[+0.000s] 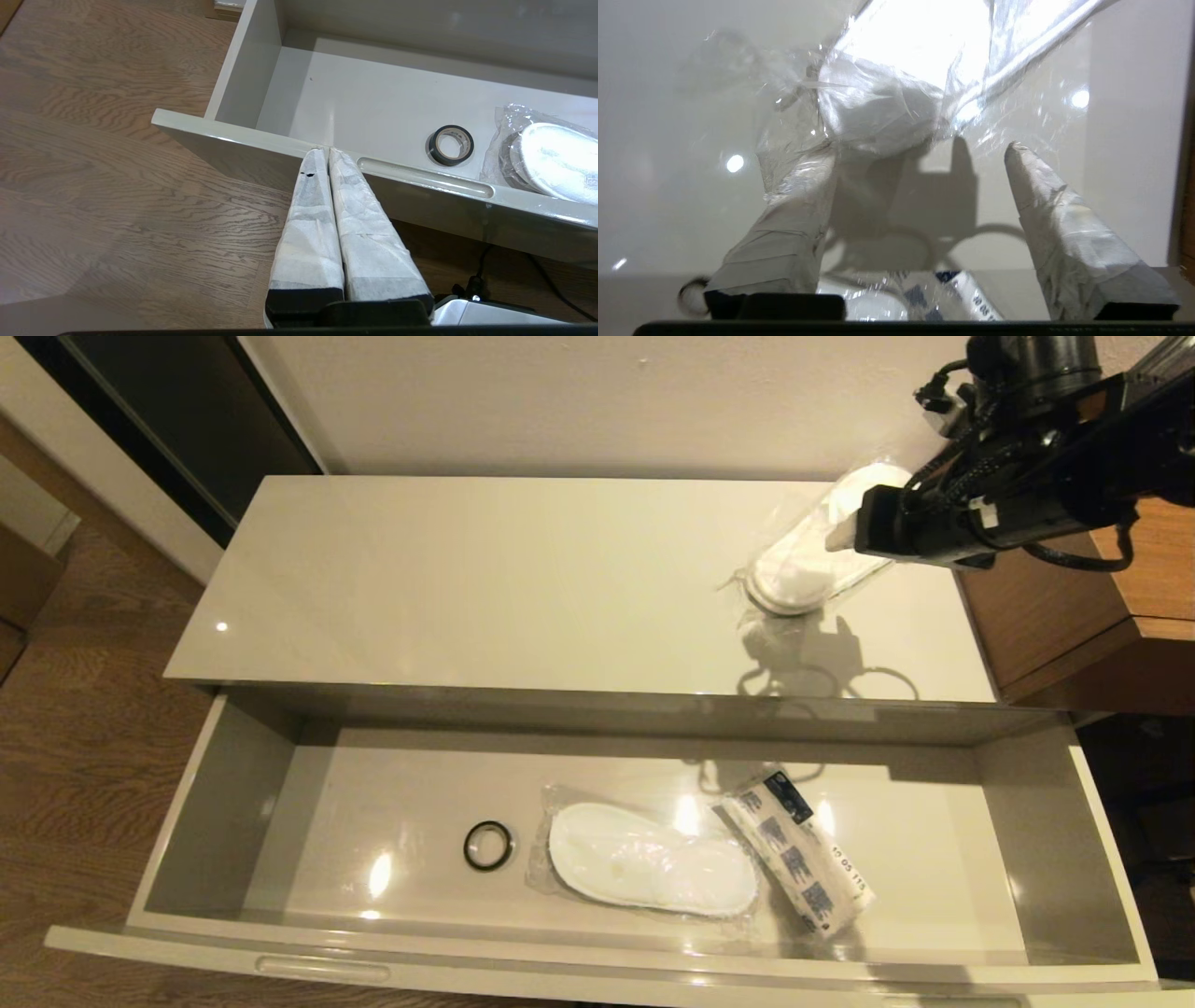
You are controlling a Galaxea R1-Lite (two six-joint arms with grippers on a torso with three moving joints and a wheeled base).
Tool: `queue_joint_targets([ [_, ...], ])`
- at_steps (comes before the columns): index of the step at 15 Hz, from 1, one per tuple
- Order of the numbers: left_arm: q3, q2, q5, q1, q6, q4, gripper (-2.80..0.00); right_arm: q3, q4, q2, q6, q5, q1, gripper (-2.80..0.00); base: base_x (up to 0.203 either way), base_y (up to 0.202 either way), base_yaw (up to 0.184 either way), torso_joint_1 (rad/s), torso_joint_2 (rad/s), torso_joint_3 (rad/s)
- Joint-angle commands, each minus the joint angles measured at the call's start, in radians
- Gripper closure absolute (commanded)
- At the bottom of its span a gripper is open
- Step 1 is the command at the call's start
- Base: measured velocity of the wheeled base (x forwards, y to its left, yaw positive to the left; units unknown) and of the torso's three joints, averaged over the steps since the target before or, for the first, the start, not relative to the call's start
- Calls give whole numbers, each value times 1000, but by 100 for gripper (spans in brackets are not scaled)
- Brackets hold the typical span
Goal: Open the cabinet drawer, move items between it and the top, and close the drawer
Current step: Pick up the disposable slippers on the table
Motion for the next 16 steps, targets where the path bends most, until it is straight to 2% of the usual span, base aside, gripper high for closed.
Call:
queue_joint_targets([
  [1,0,-39,0,0,-1,0,0,8,-41,44,4,-135,54,-280,0,0,0,0,0,0],
  [5,0,-39,0,0,-3,0,0,36,-137,122,21,-197,55,-280,0,0,0,0,0,0],
  [7,0,-39,0,0,-3,0,0,91,-185,124,66,-203,51,-280,0,0,0,0,0,0],
  [9,0,-39,0,0,-4,1,0,109,-221,140,74,-203,38,-280,0,0,0,0,0,0],
  [16,0,-39,0,0,-4,1,0,108,-280,195,150,-200,19,-280,0,0,0,0,0,0],
])
